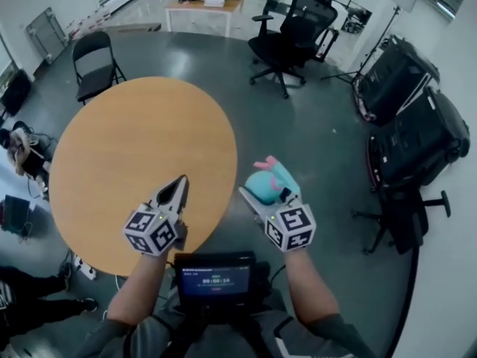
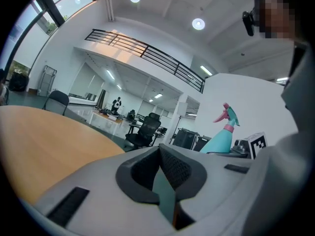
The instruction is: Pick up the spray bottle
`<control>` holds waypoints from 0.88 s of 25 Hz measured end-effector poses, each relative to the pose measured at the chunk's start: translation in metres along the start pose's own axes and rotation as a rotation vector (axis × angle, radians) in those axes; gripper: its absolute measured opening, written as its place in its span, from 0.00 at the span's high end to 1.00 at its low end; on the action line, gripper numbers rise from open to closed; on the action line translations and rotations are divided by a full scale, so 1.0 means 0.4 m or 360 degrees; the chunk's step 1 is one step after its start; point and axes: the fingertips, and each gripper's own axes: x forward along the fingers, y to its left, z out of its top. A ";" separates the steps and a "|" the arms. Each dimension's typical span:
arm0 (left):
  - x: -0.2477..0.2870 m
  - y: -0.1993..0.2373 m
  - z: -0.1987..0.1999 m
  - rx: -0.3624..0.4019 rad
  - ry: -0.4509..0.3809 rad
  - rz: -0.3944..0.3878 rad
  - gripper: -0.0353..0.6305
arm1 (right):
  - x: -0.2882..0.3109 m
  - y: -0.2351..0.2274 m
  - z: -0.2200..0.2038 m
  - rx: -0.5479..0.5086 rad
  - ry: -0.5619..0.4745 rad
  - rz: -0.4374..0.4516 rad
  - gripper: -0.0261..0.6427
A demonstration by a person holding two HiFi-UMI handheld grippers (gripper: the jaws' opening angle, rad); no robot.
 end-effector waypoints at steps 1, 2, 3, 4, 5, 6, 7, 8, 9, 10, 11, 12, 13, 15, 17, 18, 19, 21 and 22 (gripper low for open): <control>0.019 -0.031 0.006 0.0015 -0.0007 -0.0034 0.95 | -0.029 -0.029 0.007 0.0006 -0.0013 -0.0045 0.30; 0.038 -0.061 0.008 0.0033 -0.0006 -0.0064 0.95 | -0.059 -0.057 0.011 0.0019 -0.0022 -0.0081 0.30; 0.057 -0.092 0.007 0.0051 0.0001 -0.0090 0.95 | -0.090 -0.084 0.013 0.0039 -0.0029 -0.0110 0.30; 0.077 -0.122 0.002 0.0067 0.0013 -0.0114 0.95 | -0.121 -0.111 0.014 0.0058 -0.0036 -0.0135 0.30; 0.098 -0.152 -0.003 0.0083 0.0024 -0.0137 0.95 | -0.153 -0.138 0.017 0.0070 -0.0044 -0.0159 0.30; 0.120 -0.180 -0.008 0.0098 0.0033 -0.0157 0.95 | -0.183 -0.167 0.022 0.0068 -0.0053 -0.0187 0.30; 0.145 -0.207 -0.011 0.0113 0.0040 -0.0174 0.95 | -0.212 -0.196 0.027 0.0057 -0.0060 -0.0219 0.30; 0.170 -0.233 -0.014 0.0131 0.0048 -0.0184 0.95 | -0.241 -0.226 0.031 0.0047 -0.0066 -0.0257 0.30; 0.195 -0.260 -0.016 0.0151 0.0057 -0.0190 0.95 | -0.269 -0.257 0.033 0.0044 -0.0070 -0.0295 0.30; 0.217 -0.288 -0.019 0.0173 0.0066 -0.0195 0.95 | -0.294 -0.289 0.036 0.0049 -0.0075 -0.0334 0.30; 0.236 -0.316 -0.020 0.0194 0.0075 -0.0208 0.95 | -0.317 -0.319 0.039 0.0059 -0.0081 -0.0375 0.30; 0.250 -0.340 -0.021 0.0214 0.0083 -0.0228 0.95 | -0.335 -0.344 0.042 0.0069 -0.0087 -0.0418 0.30; 0.261 -0.357 -0.021 0.0230 0.0088 -0.0252 0.95 | -0.346 -0.359 0.044 0.0079 -0.0095 -0.0453 0.30; 0.276 -0.382 -0.024 0.0242 0.0094 -0.0297 0.95 | -0.360 -0.373 0.043 0.0102 -0.0107 -0.0485 0.30; 0.289 -0.405 -0.020 0.0239 0.0088 -0.0323 0.95 | -0.375 -0.384 0.040 0.0117 -0.0108 -0.0505 0.31; 0.295 -0.414 -0.013 0.0243 0.0079 -0.0332 0.95 | -0.381 -0.390 0.041 0.0120 -0.0108 -0.0521 0.31; 0.299 -0.421 -0.005 0.0255 0.0072 -0.0344 0.95 | -0.386 -0.397 0.043 0.0124 -0.0108 -0.0542 0.31; 0.308 -0.437 0.008 0.0304 0.0071 -0.0385 0.95 | -0.393 -0.410 0.046 0.0140 -0.0112 -0.0584 0.31; 0.311 -0.444 0.010 0.0333 0.0078 -0.0407 0.95 | -0.397 -0.414 0.047 0.0155 -0.0116 -0.0599 0.31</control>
